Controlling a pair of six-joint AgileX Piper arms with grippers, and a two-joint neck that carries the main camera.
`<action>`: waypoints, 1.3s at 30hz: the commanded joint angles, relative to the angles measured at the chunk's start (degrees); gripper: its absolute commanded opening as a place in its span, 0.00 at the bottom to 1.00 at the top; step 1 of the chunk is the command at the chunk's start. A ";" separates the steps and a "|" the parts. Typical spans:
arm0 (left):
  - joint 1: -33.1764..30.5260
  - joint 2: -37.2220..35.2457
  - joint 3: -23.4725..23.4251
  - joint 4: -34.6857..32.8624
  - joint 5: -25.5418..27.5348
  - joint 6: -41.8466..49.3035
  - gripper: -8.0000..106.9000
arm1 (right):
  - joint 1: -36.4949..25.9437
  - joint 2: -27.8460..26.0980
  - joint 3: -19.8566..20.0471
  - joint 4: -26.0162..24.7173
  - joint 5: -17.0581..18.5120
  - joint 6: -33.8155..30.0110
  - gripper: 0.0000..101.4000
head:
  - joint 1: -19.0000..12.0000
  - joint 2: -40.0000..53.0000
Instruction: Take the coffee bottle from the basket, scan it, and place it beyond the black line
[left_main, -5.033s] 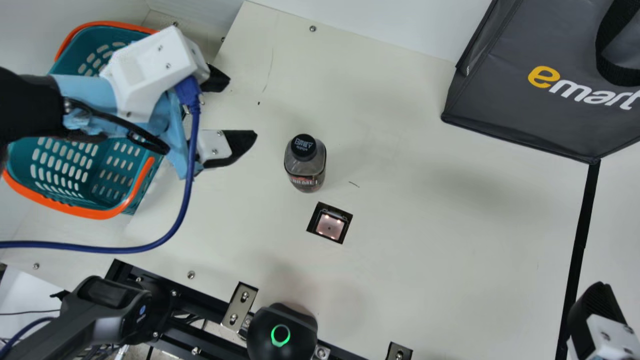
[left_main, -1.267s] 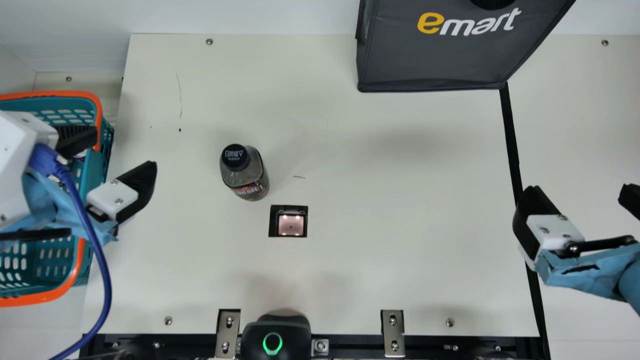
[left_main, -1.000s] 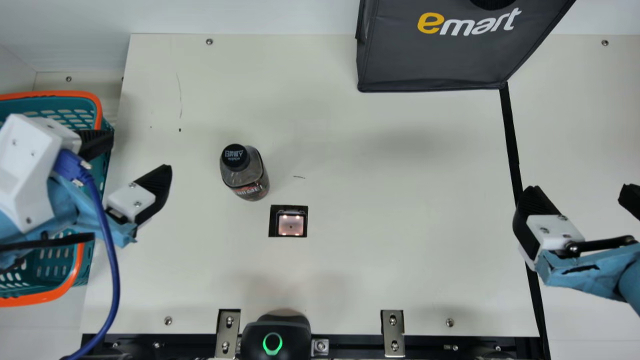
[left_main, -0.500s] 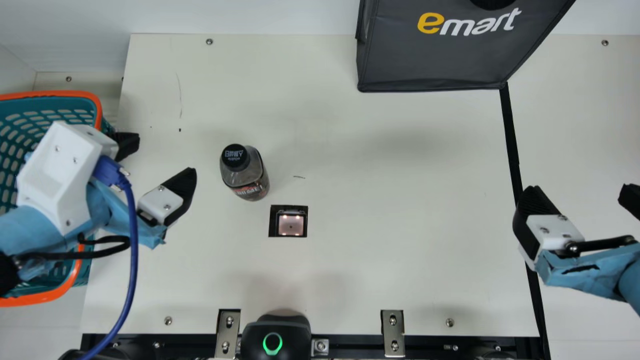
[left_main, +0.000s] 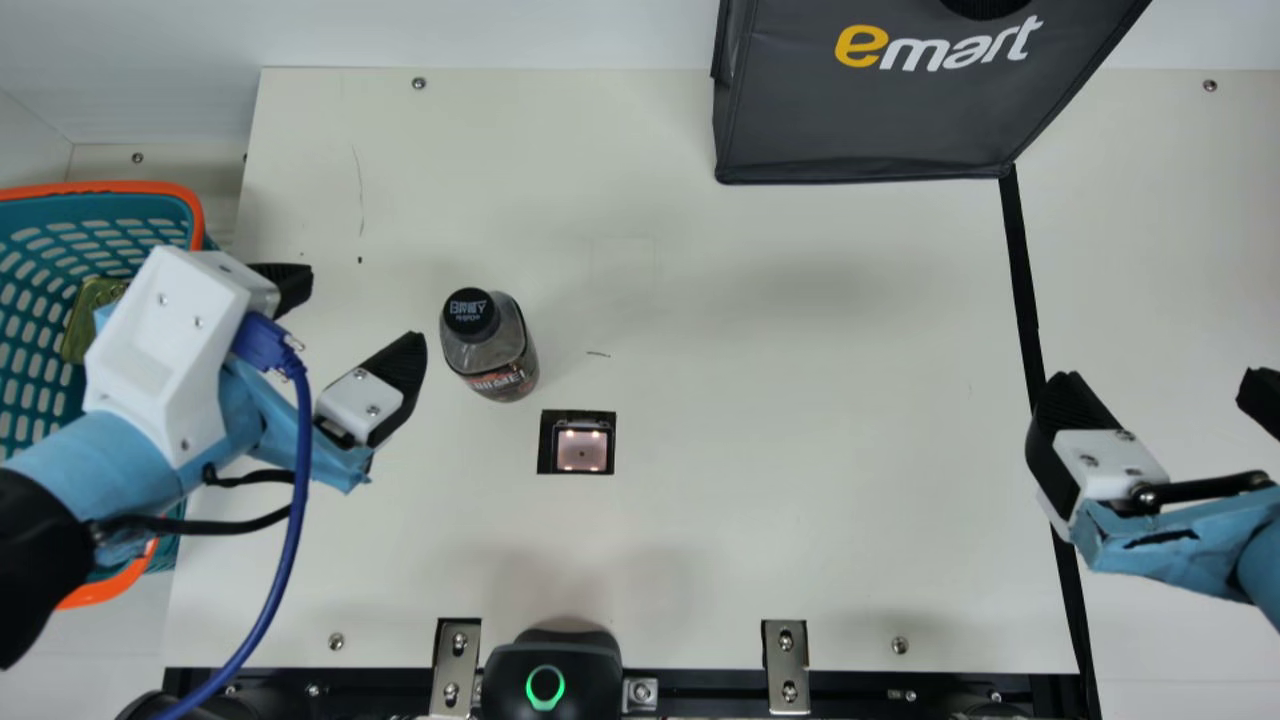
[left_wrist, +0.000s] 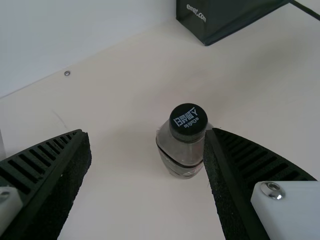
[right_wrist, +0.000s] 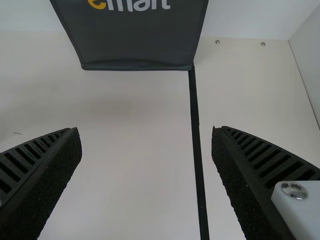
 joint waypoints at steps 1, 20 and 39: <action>-0.99 0.13 0.16 1.02 -0.39 -1.85 0.85 | 0.00 0.00 0.00 0.00 0.00 0.00 0.90 | -1.57 0.00; -9.53 2.65 1.79 10.77 -4.41 -15.48 0.85 | 0.00 0.00 0.00 0.00 0.00 0.00 0.90 | -1.57 0.00; -14.39 6.31 3.35 20.56 -8.48 -29.77 0.85 | 0.00 0.00 0.00 0.00 0.00 0.00 0.90 | -1.57 0.00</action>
